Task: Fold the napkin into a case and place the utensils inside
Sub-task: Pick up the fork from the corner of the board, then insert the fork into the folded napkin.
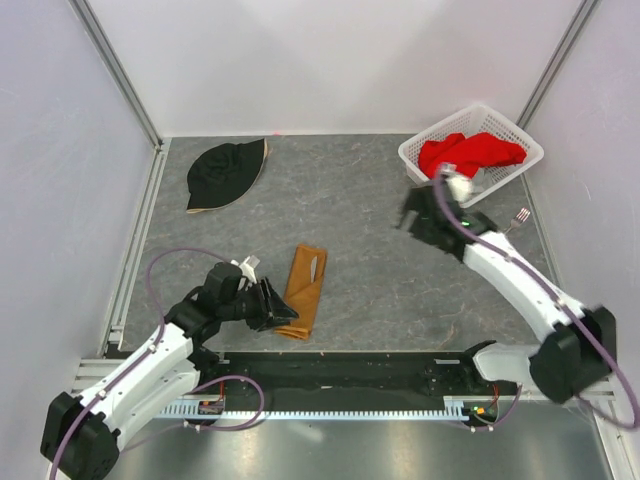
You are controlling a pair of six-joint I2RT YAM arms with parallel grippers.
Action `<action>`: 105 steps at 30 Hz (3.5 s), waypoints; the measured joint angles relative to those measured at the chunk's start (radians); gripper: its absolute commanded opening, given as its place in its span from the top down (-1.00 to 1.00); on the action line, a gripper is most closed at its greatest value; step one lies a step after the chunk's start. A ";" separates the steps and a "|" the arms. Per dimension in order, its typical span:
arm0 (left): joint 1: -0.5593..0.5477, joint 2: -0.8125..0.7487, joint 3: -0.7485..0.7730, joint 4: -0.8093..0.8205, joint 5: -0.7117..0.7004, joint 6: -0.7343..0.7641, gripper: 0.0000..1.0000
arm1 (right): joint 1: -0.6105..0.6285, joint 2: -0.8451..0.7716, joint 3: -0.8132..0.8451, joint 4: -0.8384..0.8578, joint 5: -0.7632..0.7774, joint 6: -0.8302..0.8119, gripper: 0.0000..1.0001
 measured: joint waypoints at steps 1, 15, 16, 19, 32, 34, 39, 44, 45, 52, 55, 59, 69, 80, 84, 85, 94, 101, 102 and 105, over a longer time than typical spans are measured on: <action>0.000 0.000 0.013 -0.005 0.005 0.007 0.01 | -0.083 -0.055 -0.038 -0.014 0.014 -0.016 -0.96; 0.000 0.021 0.222 -0.044 0.074 0.149 -0.25 | -0.893 0.180 -0.153 0.090 -0.084 -0.268 -0.83; 0.000 0.025 0.233 -0.044 0.074 0.159 -0.24 | -0.893 0.222 -0.142 0.107 -0.100 -0.280 -0.82; 0.000 0.032 0.239 -0.048 0.074 0.179 -0.25 | -0.887 0.291 -0.105 0.148 -0.121 -0.310 -0.80; 0.000 0.056 0.223 -0.054 0.072 0.189 -0.19 | -0.885 0.511 0.055 0.233 -0.116 -0.359 -0.31; 0.000 0.062 0.223 -0.054 0.072 0.190 -0.18 | -0.880 0.525 0.068 0.233 -0.109 -0.360 -0.24; 0.000 0.071 0.220 -0.053 0.071 0.193 -0.15 | -0.866 0.560 0.110 0.221 -0.096 -0.367 0.43; 0.000 0.086 0.207 -0.054 0.064 0.193 -0.11 | -0.846 0.575 0.133 0.215 -0.090 -0.373 1.00; 0.000 0.088 0.203 -0.057 0.062 0.193 -0.10 | -0.847 0.573 0.131 0.214 -0.090 -0.369 1.00; 0.000 0.091 0.185 -0.100 0.005 0.192 0.03 | -0.848 0.426 -0.009 0.174 -0.126 -0.347 1.00; 0.000 0.092 0.175 -0.131 -0.046 0.188 0.18 | -0.838 0.282 -0.104 0.147 -0.161 -0.327 1.00; 0.004 0.105 0.174 -0.182 -0.121 0.169 0.21 | -0.801 0.052 -0.211 0.102 -0.210 -0.299 1.00; 0.009 0.106 0.140 -0.222 -0.194 0.113 0.43 | -0.386 -0.387 -0.396 -0.037 -0.335 -0.093 1.00; 0.008 0.098 0.042 -0.185 -0.156 0.080 0.78 | 0.312 -0.133 -0.134 -0.049 -0.091 0.175 1.00; 0.008 0.114 0.011 -0.166 -0.133 0.071 0.81 | 0.372 0.159 0.069 0.063 -0.024 0.169 1.00; 0.008 0.120 0.007 -0.163 -0.128 0.069 0.81 | 0.377 0.225 0.115 0.083 -0.013 0.165 1.00; 0.008 0.106 0.005 -0.132 -0.082 0.067 0.85 | 0.382 0.640 0.399 0.156 -0.009 0.139 1.00; 0.008 0.211 0.004 -0.109 -0.065 0.067 0.89 | 0.390 0.708 0.468 0.157 -0.006 0.137 1.00; 0.008 0.221 0.004 -0.104 -0.065 0.067 0.89 | 0.395 0.710 0.471 0.157 -0.001 0.137 1.00; 0.008 0.232 -0.001 -0.087 -0.064 0.067 0.89 | 0.419 0.721 0.476 0.156 0.017 0.138 1.00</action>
